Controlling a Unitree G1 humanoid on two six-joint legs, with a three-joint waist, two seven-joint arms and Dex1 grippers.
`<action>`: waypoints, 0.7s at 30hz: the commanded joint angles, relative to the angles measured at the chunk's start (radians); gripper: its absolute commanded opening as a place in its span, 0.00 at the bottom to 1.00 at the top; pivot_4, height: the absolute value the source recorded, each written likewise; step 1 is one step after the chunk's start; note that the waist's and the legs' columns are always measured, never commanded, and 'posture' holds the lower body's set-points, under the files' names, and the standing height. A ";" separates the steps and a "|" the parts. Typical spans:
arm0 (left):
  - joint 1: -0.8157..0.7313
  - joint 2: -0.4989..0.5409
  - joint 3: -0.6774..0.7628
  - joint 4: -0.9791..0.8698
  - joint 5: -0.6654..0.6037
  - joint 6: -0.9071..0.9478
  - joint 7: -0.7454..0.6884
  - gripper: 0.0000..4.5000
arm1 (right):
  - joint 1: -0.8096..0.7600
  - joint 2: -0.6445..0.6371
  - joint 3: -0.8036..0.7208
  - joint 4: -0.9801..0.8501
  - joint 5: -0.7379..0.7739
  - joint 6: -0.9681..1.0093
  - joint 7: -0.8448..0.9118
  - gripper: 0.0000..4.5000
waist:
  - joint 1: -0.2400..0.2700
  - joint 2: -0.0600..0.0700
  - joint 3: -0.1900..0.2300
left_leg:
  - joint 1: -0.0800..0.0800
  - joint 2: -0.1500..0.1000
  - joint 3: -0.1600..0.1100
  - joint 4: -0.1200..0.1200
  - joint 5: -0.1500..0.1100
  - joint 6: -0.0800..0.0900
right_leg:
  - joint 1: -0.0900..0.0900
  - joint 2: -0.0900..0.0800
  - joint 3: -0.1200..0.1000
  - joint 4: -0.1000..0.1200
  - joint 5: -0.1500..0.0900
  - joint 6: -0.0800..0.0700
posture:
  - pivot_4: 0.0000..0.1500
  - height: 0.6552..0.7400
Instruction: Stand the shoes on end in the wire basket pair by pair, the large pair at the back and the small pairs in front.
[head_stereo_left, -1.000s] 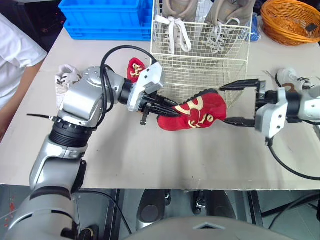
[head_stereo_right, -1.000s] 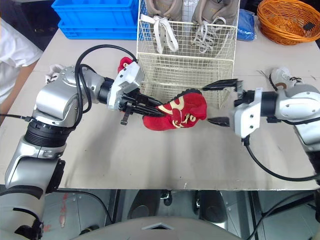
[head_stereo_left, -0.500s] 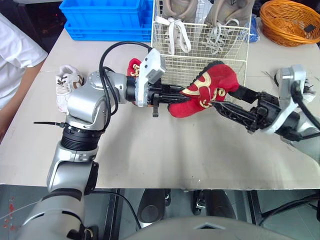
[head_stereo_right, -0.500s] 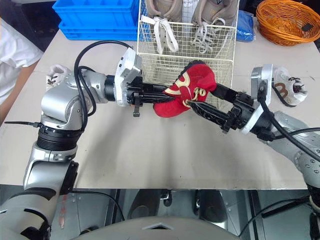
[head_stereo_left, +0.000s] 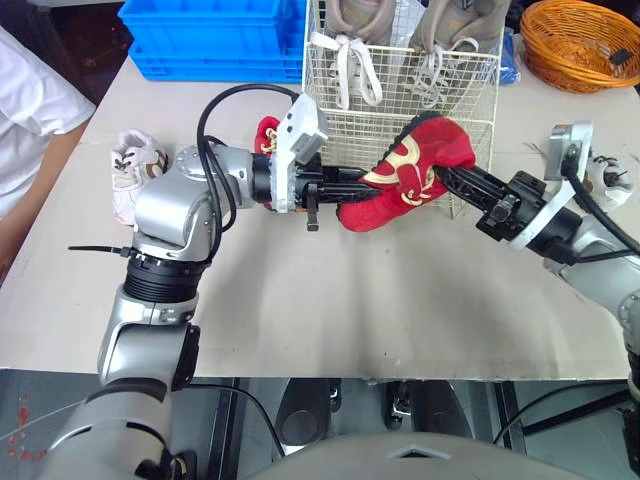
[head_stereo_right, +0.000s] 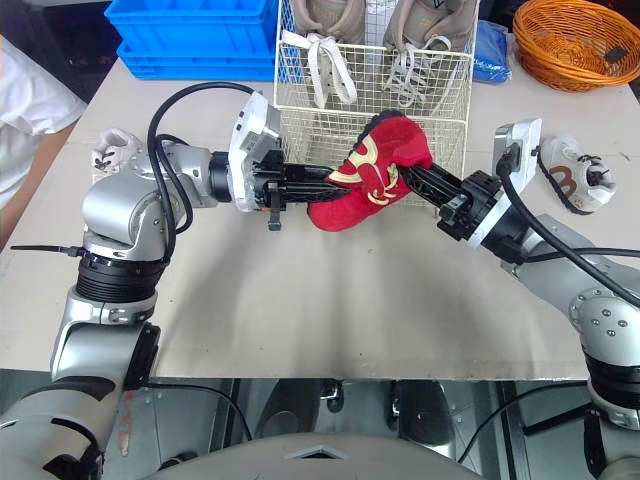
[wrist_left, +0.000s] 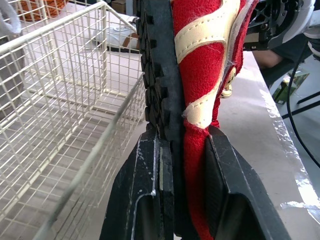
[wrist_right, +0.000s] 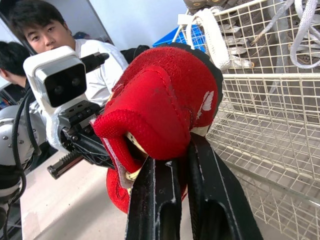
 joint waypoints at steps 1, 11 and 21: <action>-0.014 -0.040 0.034 -0.044 -0.056 0.010 0.027 0.21 | -0.065 0.030 -0.006 -0.065 0.031 0.007 -0.029 0.00 | 0.000 0.000 0.000 | 0.000 0.000 0.000 0.000 0.000 0.000 | 0.000 0.000 0.000 0.000 0.000 0.000 | 1.00 0.36; -0.030 -0.010 0.130 -0.103 -0.034 -0.021 0.167 0.97 | -0.244 0.073 -0.154 -0.006 0.069 -0.074 -0.230 0.00 | -0.001 0.000 0.000 | 0.000 0.000 0.000 -0.001 0.000 0.000 | 0.000 0.000 0.000 -0.001 0.000 0.000 | 1.00 0.36; -0.024 0.031 0.182 -0.134 -0.054 -0.020 0.230 0.97 | -0.351 0.158 -0.141 0.163 -0.186 -0.113 -0.294 0.00 | -0.001 0.000 0.000 | 0.000 -0.001 0.000 -0.002 0.000 0.000 | -0.001 0.000 0.000 -0.001 0.000 0.000 | 1.00 0.36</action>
